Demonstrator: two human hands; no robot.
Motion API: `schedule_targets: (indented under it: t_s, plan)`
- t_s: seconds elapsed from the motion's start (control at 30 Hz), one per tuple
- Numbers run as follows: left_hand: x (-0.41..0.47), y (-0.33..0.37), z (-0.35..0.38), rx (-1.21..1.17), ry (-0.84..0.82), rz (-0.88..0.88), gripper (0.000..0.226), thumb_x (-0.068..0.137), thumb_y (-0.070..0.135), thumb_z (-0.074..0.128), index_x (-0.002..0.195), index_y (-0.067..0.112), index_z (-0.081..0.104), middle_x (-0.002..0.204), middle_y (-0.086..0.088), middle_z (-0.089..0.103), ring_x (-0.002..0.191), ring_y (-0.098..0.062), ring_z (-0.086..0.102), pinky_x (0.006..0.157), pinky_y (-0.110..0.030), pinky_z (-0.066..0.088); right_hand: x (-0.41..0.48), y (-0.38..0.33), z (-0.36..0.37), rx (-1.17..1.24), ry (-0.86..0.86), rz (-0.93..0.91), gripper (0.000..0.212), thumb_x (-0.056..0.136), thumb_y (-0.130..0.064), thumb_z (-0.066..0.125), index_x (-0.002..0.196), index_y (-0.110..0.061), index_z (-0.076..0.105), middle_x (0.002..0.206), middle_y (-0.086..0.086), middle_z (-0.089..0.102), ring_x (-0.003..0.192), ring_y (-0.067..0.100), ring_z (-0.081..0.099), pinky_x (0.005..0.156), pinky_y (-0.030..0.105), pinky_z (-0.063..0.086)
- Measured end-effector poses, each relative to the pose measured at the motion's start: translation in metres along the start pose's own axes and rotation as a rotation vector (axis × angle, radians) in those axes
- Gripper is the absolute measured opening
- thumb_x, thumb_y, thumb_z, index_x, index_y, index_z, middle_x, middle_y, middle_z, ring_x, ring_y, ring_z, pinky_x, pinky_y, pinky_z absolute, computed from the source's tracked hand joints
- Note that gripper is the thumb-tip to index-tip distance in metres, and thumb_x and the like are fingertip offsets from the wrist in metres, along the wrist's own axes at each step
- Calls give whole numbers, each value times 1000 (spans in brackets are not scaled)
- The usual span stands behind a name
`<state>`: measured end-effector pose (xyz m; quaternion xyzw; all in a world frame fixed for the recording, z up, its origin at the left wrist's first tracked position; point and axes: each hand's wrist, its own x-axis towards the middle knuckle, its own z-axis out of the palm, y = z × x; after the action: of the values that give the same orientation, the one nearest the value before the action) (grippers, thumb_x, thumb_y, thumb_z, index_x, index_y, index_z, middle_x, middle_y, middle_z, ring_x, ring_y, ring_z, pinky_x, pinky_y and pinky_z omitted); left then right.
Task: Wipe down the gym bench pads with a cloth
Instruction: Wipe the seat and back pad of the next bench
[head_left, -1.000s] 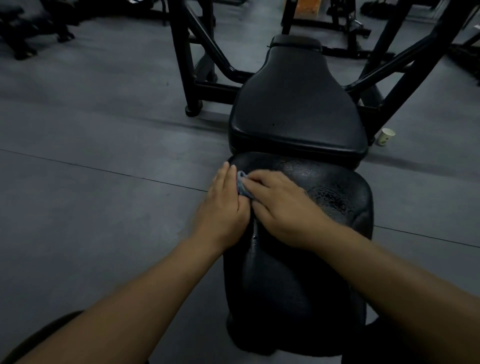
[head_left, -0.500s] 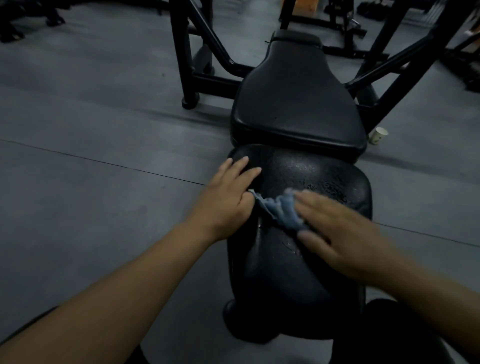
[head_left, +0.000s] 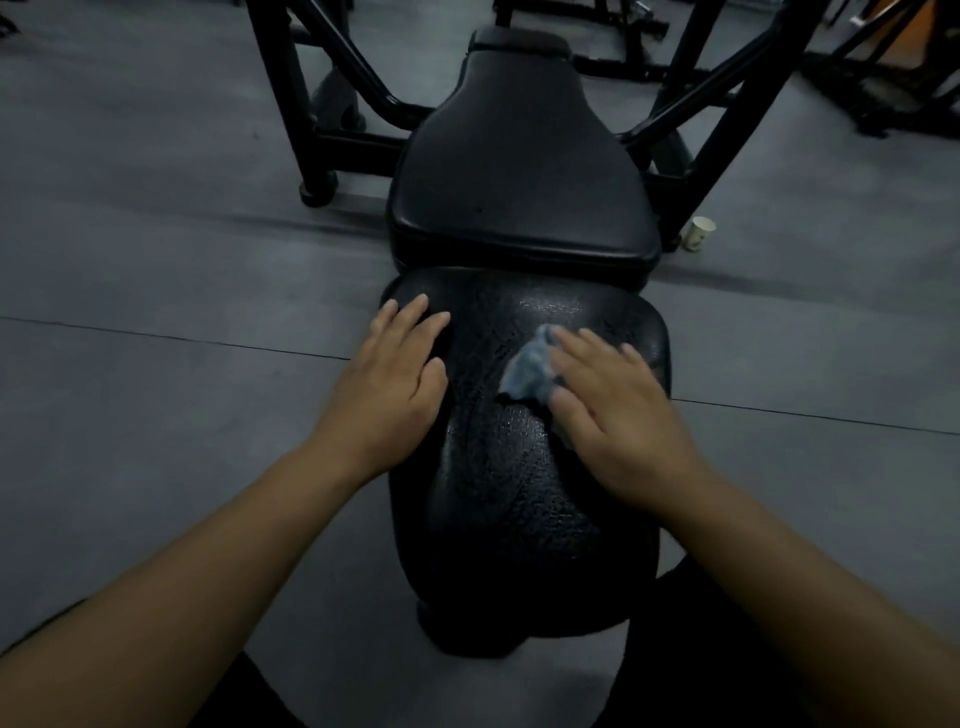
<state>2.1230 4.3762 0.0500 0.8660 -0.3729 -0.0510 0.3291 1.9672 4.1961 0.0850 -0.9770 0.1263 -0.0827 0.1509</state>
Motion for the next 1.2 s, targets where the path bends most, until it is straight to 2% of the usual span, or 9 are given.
schedule_targets:
  t_s: [0.2, 0.37, 0.47, 0.57, 0.73, 0.83, 0.97, 1.1, 1.2]
  plan:
    - [-2, 38, -5, -80, 70, 202, 59, 90, 41, 35, 141, 18, 53, 151, 2, 46, 147, -15, 28, 122, -33, 18, 5, -2, -6, 52, 15, -46, 62, 90, -60, 33, 145, -35, 47, 160, -2, 30, 150, 20, 17, 120, 49, 18]
    - [-1, 49, -3, 166, -49, 346, 58, 87, 61, 44, 132, 28, 62, 137, 11, 59, 134, -13, 46, 119, -46, 25, -17, -3, -22, -32, 116, 37, 60, 80, -66, 50, 128, -30, 59, 116, -5, 48, 106, 18, 45, 86, 32, 42]
    - [2, 53, -3, 180, 3, 380, 38, 87, 52, 54, 108, 26, 71, 107, 9, 68, 98, -16, 60, 90, -44, 47, -24, 9, -22, 27, 101, -21, 36, 91, -40, 59, 123, -26, 66, 111, -6, 55, 101, 19, 52, 84, 33, 46]
    - [-7, 79, 1, 165, 0, 335, 39, 85, 59, 50, 98, 28, 69, 88, 10, 64, 81, -15, 59, 73, -37, 49, -26, 19, -24, 107, 285, 47, 27, 92, -15, 59, 116, -21, 71, 110, -4, 59, 101, 20, 56, 86, 32, 47]
    - [-5, 98, 7, -5, -145, 441, 38, 94, 51, 46, 114, 27, 68, 105, 11, 70, 95, -10, 60, 87, -28, 45, -27, 29, -30, 434, 288, 349, 27, 92, -14, 54, 106, -28, 72, 104, -12, 57, 98, 5, 56, 81, 8, 40]
    - [19, 67, 7, 165, -1, 296, 54, 93, 46, 34, 128, 19, 64, 131, 2, 64, 121, -19, 56, 107, -34, 40, -43, 12, -17, 625, 301, 466, 30, 96, -47, 46, 114, -30, 64, 125, -9, 57, 120, 7, 52, 94, 5, 35]
    - [31, 54, 10, 298, -108, 160, 66, 93, 48, 23, 151, 21, 42, 160, 4, 35, 149, -16, 27, 123, -38, 18, -17, 4, 13, 186, 180, 314, 68, 97, -59, 39, 156, -33, 16, 166, -4, -1, 152, 13, -4, 123, 34, 4]
    - [27, 54, 12, 266, -124, 134, 68, 93, 45, 20, 155, 23, 33, 164, 7, 23, 152, -11, 14, 124, -32, 8, 63, 38, -5, 29, 128, 293, 56, 100, -51, 37, 152, -31, 35, 164, 1, 23, 151, 18, 14, 122, 43, 9]
    - [27, 52, 12, 212, -108, 129, 66, 92, 40, 21, 153, 20, 37, 163, 6, 27, 151, -11, 17, 122, -30, 7, -2, 7, 1, 70, 61, -31, 58, 96, -59, 31, 147, -33, 45, 161, -3, 29, 150, 13, 17, 122, 37, 8]
